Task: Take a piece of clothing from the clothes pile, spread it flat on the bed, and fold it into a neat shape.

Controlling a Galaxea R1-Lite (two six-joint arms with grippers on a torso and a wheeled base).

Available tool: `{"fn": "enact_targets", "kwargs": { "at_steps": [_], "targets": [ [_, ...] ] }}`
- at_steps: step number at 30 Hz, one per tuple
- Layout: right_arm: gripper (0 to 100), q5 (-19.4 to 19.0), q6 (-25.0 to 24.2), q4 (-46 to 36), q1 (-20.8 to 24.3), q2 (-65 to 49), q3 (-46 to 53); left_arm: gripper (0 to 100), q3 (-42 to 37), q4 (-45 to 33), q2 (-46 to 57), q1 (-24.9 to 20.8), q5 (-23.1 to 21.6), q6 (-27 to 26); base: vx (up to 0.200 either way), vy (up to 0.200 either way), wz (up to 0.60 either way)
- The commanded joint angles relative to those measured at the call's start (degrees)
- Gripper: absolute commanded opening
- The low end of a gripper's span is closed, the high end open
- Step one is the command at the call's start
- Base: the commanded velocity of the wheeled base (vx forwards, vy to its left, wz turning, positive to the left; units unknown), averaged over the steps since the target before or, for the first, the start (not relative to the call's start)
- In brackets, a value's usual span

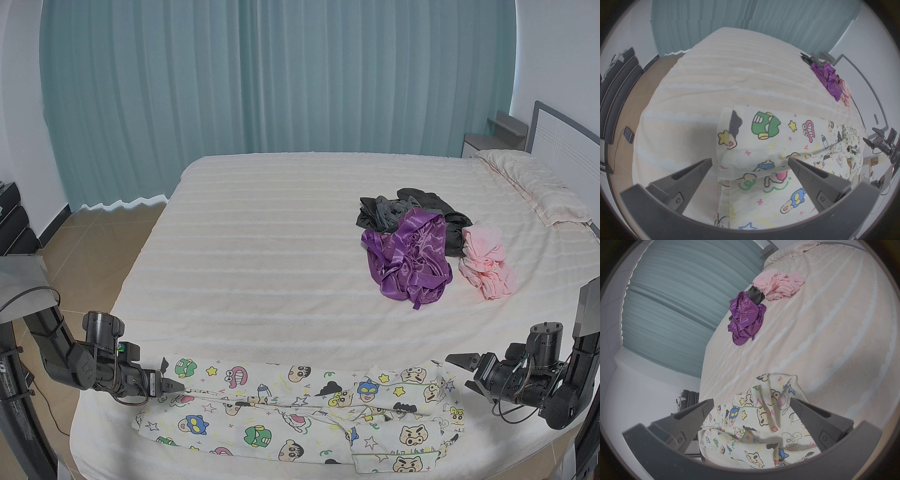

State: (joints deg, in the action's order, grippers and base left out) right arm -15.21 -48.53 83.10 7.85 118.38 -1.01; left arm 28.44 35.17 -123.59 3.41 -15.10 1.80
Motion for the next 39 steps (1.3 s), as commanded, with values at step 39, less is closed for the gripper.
{"fn": "enact_targets", "kwargs": {
  "at_steps": [39],
  "targets": [
    [100, 3.61, -0.25, 0.57, 3.66, 2.64, 1.01, 100, -0.58, 2.54, -4.03, -3.15, 4.56, 7.60, 0.000, 0.000, 0.00]
  ]
}}
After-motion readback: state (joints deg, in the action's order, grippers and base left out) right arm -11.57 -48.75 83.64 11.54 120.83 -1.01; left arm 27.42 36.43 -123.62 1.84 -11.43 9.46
